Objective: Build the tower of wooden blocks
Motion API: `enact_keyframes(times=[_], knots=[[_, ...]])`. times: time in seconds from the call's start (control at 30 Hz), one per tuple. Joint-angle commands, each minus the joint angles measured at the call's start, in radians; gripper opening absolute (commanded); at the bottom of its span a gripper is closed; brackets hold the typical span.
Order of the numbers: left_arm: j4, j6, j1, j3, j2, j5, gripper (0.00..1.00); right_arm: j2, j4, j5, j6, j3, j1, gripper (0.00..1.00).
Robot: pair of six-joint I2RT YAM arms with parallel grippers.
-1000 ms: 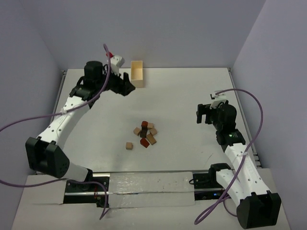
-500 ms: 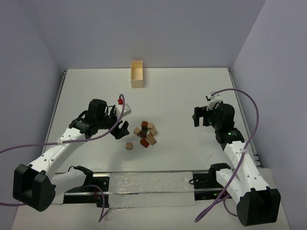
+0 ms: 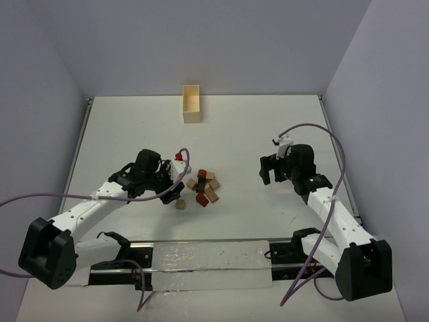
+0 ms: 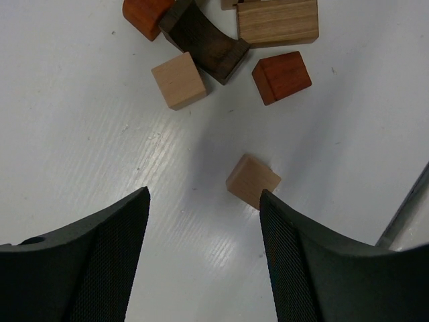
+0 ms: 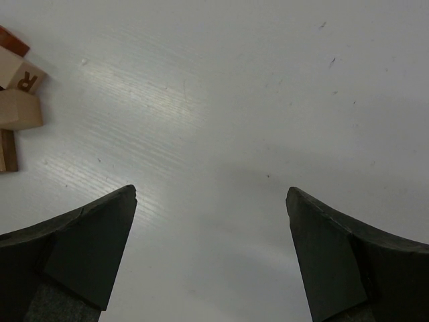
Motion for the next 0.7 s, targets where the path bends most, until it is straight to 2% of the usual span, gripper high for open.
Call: enact_keyframes(times=[0.0,0.1,0.23,0.3,0.5,0.67], knots=[[0.098,0.052,-0.037,-0.012,0.024,-0.024,0.72,0.019,0.005,0.021,-0.017,0.054,0.024,1.0],[0.098,0.151,-0.041,-0.009,0.039,0.025,0.71,0.022,0.005,0.02,-0.018,0.055,0.028,1.0],[0.095,0.367,-0.04,0.004,0.081,0.096,0.68,0.027,0.003,0.022,-0.021,0.056,0.031,1.0],[0.073,0.454,-0.04,0.062,0.16,0.121,0.66,0.028,0.001,0.023,-0.023,0.055,0.031,1.0],[0.056,0.603,-0.039,0.15,0.278,0.154,0.64,0.026,-0.003,0.026,-0.025,0.055,0.031,1.0],[0.046,0.662,-0.027,0.221,0.357,0.153,0.63,0.033,-0.006,0.021,-0.024,0.056,0.03,1.0]])
